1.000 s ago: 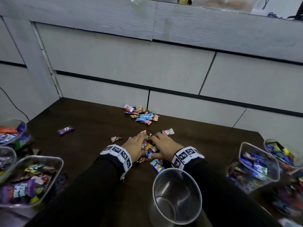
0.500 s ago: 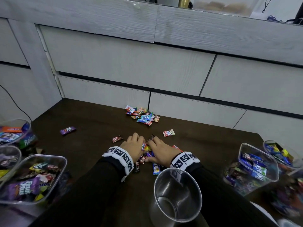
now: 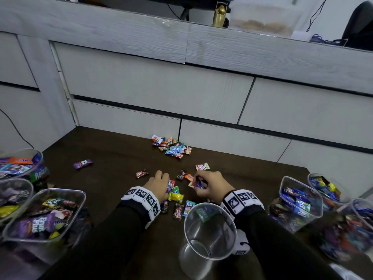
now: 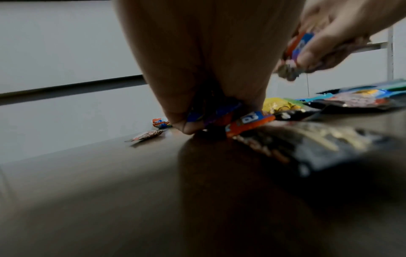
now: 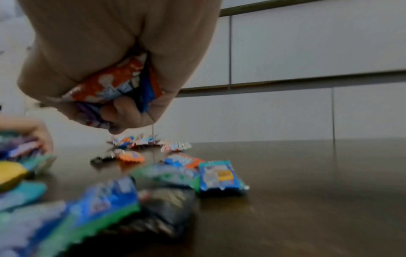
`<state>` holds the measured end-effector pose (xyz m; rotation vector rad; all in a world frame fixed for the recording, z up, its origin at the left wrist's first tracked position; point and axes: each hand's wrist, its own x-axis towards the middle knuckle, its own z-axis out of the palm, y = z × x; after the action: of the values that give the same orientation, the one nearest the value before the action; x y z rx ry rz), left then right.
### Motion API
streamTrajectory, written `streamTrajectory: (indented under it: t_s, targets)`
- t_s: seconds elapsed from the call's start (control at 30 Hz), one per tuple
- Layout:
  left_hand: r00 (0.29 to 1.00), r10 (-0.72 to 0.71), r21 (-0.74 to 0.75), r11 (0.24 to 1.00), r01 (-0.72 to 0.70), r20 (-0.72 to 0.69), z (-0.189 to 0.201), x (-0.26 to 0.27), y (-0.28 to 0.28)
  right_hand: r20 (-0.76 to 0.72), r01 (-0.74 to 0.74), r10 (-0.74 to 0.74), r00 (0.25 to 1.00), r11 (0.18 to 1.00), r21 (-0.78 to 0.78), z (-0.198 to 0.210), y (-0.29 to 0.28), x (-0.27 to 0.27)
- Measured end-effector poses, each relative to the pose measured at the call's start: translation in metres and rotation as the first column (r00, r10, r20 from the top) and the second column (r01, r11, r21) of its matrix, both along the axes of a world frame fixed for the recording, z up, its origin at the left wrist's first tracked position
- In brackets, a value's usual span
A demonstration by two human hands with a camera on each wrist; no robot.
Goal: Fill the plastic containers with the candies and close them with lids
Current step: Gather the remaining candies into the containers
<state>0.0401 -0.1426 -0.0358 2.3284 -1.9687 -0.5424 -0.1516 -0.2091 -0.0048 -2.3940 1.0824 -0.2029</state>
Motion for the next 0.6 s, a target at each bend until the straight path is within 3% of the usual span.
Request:
streamTrajectory:
  t_s: [0.17,0.4,0.6]
  targets:
    - [0.994,0.105,0.028,0.994,-0.105,-0.033,0.005,-0.004,0.005,0.331,0.079,-0.086,0.940,0.996,0.035,0.027,0.016,-0.017]
    - [0.949,0.186,-0.110,0.969,-0.220,-0.256,0.022,-0.001,0.023,0.495,0.147,-0.120,0.861,0.989,-0.016,0.076,0.045,-0.031]
    - [0.939,0.161,-0.151,0.965,-0.214,-0.304,0.031,-0.005,0.037,0.665,0.059,-0.008,0.746,0.997,-0.054,0.104,0.089,-0.035]
